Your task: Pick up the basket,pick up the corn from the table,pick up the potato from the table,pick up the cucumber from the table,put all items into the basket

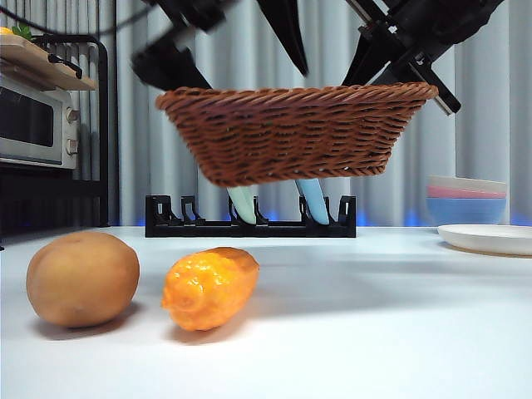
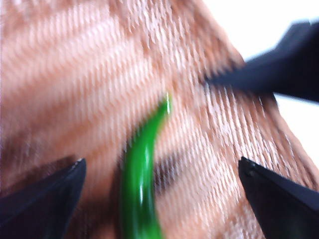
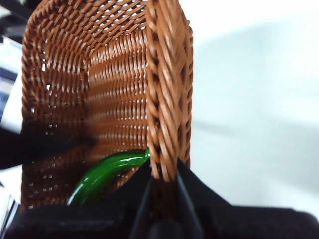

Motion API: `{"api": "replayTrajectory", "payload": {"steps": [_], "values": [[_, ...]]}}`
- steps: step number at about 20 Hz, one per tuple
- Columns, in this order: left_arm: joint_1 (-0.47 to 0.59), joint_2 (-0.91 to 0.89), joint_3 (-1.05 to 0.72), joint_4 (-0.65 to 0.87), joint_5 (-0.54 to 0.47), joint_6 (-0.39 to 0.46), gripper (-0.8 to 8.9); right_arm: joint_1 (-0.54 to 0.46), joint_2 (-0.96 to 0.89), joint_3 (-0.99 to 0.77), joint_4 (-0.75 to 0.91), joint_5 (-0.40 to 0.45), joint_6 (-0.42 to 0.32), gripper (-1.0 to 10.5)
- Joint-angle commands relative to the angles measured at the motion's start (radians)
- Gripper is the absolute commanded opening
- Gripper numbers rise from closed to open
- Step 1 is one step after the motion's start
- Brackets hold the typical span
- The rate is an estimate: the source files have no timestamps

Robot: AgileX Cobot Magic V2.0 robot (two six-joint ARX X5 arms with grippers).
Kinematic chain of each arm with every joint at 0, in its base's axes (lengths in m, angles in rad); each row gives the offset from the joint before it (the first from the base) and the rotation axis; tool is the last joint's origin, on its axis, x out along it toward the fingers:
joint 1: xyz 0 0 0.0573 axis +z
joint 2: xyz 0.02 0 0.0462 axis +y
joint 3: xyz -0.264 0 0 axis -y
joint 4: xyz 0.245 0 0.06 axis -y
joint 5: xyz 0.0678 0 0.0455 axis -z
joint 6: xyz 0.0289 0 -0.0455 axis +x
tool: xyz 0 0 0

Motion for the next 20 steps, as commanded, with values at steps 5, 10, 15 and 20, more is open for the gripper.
{"api": "replayTrajectory", "payload": {"steps": [5, 10, 15, 20], "values": [[-0.004, -0.282, 0.048, -0.385, -0.057, 0.032, 5.94, -0.106, -0.002, 0.013, 0.039, -0.013, 0.01, -0.1], [-0.031, -0.322, -0.019, -0.642, -0.254, -0.088, 5.95, -0.151, -0.002, 0.013, 0.044, -0.014, -0.003, -0.1], [-0.075, -0.321, -0.356, -0.349, -0.246, -0.2, 5.94, -0.158, -0.002, 0.013, 0.043, -0.015, -0.014, -0.1], [-0.013, -0.272, -0.575, -0.024, -0.159, -0.278, 5.94, -0.158, -0.002, 0.013, 0.043, -0.014, -0.029, -0.1]]}}
